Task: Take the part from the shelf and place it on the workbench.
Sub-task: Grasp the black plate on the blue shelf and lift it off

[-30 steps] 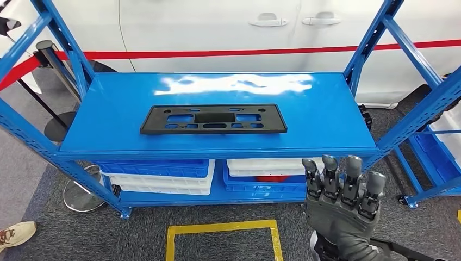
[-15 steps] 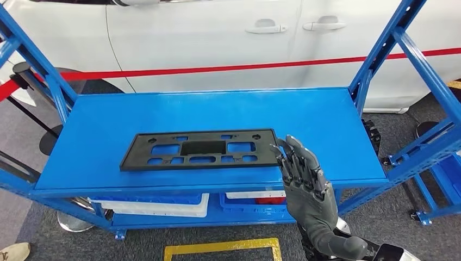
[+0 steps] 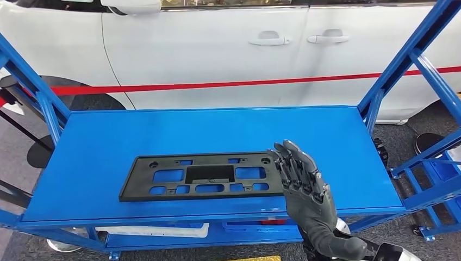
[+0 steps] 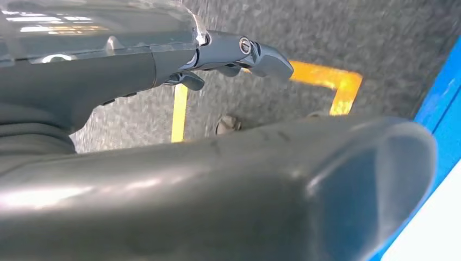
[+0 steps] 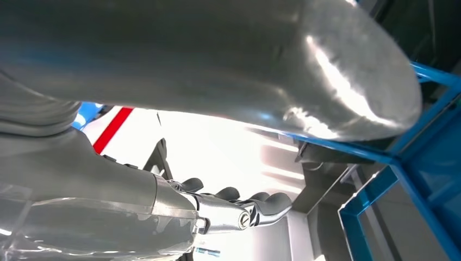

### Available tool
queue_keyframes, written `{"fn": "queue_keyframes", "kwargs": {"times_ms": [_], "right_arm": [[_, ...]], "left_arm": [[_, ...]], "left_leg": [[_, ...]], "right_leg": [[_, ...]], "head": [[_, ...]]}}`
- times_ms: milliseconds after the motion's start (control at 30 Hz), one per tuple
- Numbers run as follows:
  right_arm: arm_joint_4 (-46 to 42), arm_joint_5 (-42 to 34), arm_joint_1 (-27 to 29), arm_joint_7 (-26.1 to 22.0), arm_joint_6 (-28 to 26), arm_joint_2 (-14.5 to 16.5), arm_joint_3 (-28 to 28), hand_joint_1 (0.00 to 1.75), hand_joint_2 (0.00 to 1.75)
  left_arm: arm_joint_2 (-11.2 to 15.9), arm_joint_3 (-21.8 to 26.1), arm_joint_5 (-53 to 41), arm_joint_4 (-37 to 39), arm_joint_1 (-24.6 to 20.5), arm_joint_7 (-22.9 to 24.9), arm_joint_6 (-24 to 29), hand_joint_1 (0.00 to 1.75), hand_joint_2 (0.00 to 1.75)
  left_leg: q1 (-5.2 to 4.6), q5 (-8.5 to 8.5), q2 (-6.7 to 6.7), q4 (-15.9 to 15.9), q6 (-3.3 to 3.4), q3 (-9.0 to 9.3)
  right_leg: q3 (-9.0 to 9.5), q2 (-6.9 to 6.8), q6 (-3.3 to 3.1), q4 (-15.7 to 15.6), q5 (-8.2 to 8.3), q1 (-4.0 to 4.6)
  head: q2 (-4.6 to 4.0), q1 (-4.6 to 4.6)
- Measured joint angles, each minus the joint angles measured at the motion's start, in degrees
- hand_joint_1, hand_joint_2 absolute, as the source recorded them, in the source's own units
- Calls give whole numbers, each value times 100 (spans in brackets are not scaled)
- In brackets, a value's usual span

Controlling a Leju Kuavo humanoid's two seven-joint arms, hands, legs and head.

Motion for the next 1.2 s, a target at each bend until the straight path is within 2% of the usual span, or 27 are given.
{"fn": "queue_keyframes", "kwargs": {"times_ms": [33,67,100,133,200,233,267,300,367,433,467,533,567,600,633,700,767,867,933,967,1033,1067,1100,1133,1167,1200], "right_arm": [[7,-15,0,-7,20,-10,0,0,0],[16,-36,1,-11,47,-21,0,0,0],[30,-65,0,-14,80,-28,-1,0,0],[45,-99,-3,-15,125,-32,-3,0,0],[86,-153,-16,-19,219,-34,-19,0,0],[108,-167,-25,-21,256,-34,-29,0,0],[128,-170,-31,-24,278,-34,-38,0,0],[147,-170,-35,-26,289,-34,-44,0,0],[172,-171,-39,-28,290,-34,-46,0,0],[203,-165,-52,-29,289,-34,-49,0,0],[228,-146,-64,-29,283,-34,-50,0,0],[325,-53,-100,-19,235,-36,-44,0,87],[400,32,-123,13,180,-38,-32,0,131],[499,166,-150,77,94,-45,-8,0,175],[613,343,-176,150,-13,-56,31,0,175],[859,808,-237,246,-258,-90,161,0,175],[1077,1265,-316,232,-475,-122,324,0,175],[1347,1861,-414,176,-819,-175,562,0,175],[1532,2318,-515,159,-1151,-265,767,0,175],[1616,2521,-562,161,-1316,-331,887,0,175],[1742,2762,-595,161,-1575,-473,1097,0,175],[1791,2808,-588,153,-1680,-542,1166,0,175],[1834,2835,-574,134,-1795,-609,1218,0,175],[1871,2854,-558,104,-1910,-672,1255,0,175],[1903,2877,-541,74,-2031,-730,1286,0,175],[1931,2910,-529,50,-2149,-777,1314,0,175]], "left_arm": [[1,0,-3,0,-2,2,11,0,0],[0,0,-7,0,-1,6,22,0,0],[-1,0,-11,0,2,10,31,0,0],[-3,0,-20,0,3,13,37,0,0],[-14,0,-39,1,2,15,42,0,0],[-21,0,-48,2,-1,15,42,0,0],[-25,0,-54,3,-4,15,42,0,0],[-27,0,-57,4,-6,15,42,0,0],[-27,1,-61,4,-7,15,43,0,0],[-27,1,-62,4,-8,14,45,0,0],[-27,1,-62,4,-8,14,46,0,0],[-28,0,-76,5,-3,12,41,0,0],[-29,0,-86,7,1,12,36,0,0],[-30,0,-99,9,3,16,31,0,0],[-31,0,-120,11,2,43,33,0,0],[-32,-1,-175,15,-7,207,67,0,0],[-36,-4,-250,24,-14,447,124,0,0],[-63,-24,-323,41,7,748,213,0,0],[-86,-39,-368,44,28,937,296,0,0],[-94,-44,-387,44,32,1013,336,0,0],[-102,-48,-406,44,43,1097,382,0,0],[-102,-49,-408,44,54,1111,392,0,0],[-104,-50,-411,44,70,1109,396,0,0],[-106,-52,-414,44,85,1097,398,0,0],[-111,-55,-417,44,96,1079,398,0,0],[-120,-61,-421,44,103,1055,396,0,0]], "left_leg": [[-2,-25,1,-1,9,21],[-3,-53,1,0,11,46],[-4,-82,-1,0,10,80],[-4,-112,-5,0,6,123],[-12,-168,-17,3,-15,201],[-20,-188,-24,8,-35,216],[-27,-197,-27,9,-59,216],[-32,-199,-27,5,-86,211],[-33,-208,-21,-15,-145,217],[-37,-366,-15,172,-197,157],[-29,-526,-12,431,-215,49],[-10,-871,-10,1169,-249,-284],[1,-948,-9,1443,-265,-412],[8,-923,-9,1533,-279,-455],[16,-790,-8,1389,-287,-386],[34,-433,-6,646,-291,-19],[27,-272,-11,98,-256,247],[11,-262,-23,6,-154,272],[20,-242,-14,-24,-92,284],[28,-234,-7,-38,-62,289],[25,-233,-1,-42,-22,285],[20,-234,-1,-42,-13,284],[15,-237,-2,-42,-9,286],[12,-239,-4,-42,-8,293],[8,-244,-7,-42,-8,303],[6,-249,-10,-42,-12,315]], "right_leg": [[-241,-4,20,372,-101,-14],[-428,-6,34,608,-100,-26],[-522,-9,38,642,17,-32],[-508,-13,31,454,245,-35],[-285,-31,-18,-293,762,-21],[-186,-38,-50,-611,913,-5],[-134,-41,-77,-800,977,12],[-129,-37,-100,-855,964,28],[-114,-25,-147,-914,986,8],[-67,-33,-206,-985,1014,-31],[-46,-43,-228,-1006,1021,-40],[-39,-54,-251,-1008,1015,-31],[-37,-56,-255,-1004,1011,-27],[-34,-55,-257,-998,1007,-26],[-29,-52,-253,-990,1000,-28],[-22,-46,-226,-956,969,-35],[-35,-37,-178,-913,937,-19],[-45,-32,-105,-904,932,-7],[-92,-38,-47,-775,827,-23],[-187,-41,-16,-562,694,-32],[-526,-48,30,148,349,-43],[-698,-48,42,488,231,-48],[-800,-49,44,668,217,-52],[-803,-48,37,644,308,-53],[-692,-49,18,388,493,-52],[-510,-49,-13,-6,713,-45]], "head": [[0,0],[0,0],[0,0],[0,1],[0,0],[0,0],[0,-2],[0,-3],[0,-6],[0,-14],[0,-19],[0,-24],[0,-23],[0,-23],[0,-23],[0,-23],[0,-22],[0,-15],[0,-14],[0,-14],[0,-12],[0,-12],[0,-12],[0,-12],[0,-12],[0,-12]]}}
